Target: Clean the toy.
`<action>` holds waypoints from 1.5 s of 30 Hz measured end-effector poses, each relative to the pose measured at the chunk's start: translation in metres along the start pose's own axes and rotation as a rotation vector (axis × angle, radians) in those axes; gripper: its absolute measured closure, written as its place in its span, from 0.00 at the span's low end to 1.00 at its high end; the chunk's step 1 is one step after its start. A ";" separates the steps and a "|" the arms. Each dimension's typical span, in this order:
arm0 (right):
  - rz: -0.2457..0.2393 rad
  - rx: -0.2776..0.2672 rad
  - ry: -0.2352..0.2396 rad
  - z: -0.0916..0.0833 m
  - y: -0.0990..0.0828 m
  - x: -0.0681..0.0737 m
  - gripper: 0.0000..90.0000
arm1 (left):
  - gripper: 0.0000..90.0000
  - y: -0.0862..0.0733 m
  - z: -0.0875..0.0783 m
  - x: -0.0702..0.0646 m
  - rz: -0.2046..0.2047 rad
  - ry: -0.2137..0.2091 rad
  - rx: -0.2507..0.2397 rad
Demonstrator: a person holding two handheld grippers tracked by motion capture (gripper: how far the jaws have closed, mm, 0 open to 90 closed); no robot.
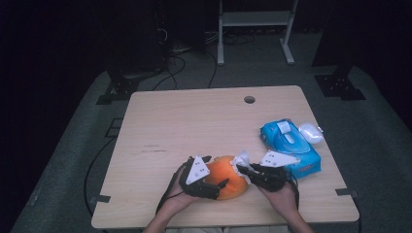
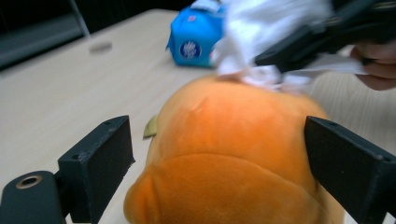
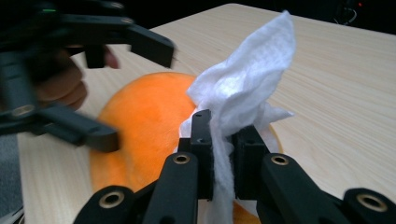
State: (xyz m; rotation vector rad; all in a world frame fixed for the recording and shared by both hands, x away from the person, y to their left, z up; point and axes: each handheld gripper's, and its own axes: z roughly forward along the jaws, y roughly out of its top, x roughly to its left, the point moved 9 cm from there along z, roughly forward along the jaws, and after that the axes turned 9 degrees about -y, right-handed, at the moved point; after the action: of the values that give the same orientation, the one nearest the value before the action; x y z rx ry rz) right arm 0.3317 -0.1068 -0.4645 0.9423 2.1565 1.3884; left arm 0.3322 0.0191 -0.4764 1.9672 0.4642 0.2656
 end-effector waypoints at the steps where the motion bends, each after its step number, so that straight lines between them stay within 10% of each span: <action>1: -0.022 0.001 -0.004 0.001 0.001 0.004 0.89 | 0.19 -0.003 0.001 -0.002 -0.017 -0.031 0.002; 6: -0.097 -0.028 -0.007 -0.003 0.017 0.020 0.89 | 0.33 -0.001 0.004 -0.019 0.086 0.003 0.024; 11: -0.062 -0.017 -0.022 -0.005 0.014 0.008 0.89 | 0.28 0.001 0.000 -0.027 0.125 -0.024 0.028; 17: -0.125 0.026 0.040 -0.012 0.005 0.017 0.89 | 0.04 0.001 -0.003 -0.012 0.027 -0.072 0.006; 21: -0.137 0.033 0.080 -0.015 0.002 0.021 0.89 | 0.05 -0.007 0.003 -0.013 -0.071 -0.144 0.013; 24: -0.123 0.027 0.064 -0.012 0.002 0.017 0.89 | 0.24 -0.008 0.004 -0.013 -0.084 -0.142 0.015; 33: -0.083 -0.035 0.024 -0.010 0.018 0.007 0.89 | 0.37 0.008 -0.001 -0.012 0.139 0.028 -0.004; 40: 0.034 -0.001 0.025 -0.003 0.005 -0.011 0.89 | 0.07 -0.003 -0.001 0.003 -0.070 -0.012 -0.022; 45: -0.061 -0.029 0.046 -0.007 0.017 0.016 0.89 | 0.28 -0.001 0.001 -0.007 -0.022 -0.012 -0.019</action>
State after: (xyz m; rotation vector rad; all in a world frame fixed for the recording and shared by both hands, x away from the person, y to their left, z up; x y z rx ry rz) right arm 0.3215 -0.0944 -0.4457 0.8345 2.1733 1.4213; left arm 0.3264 0.0159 -0.4772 1.9435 0.4734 0.2431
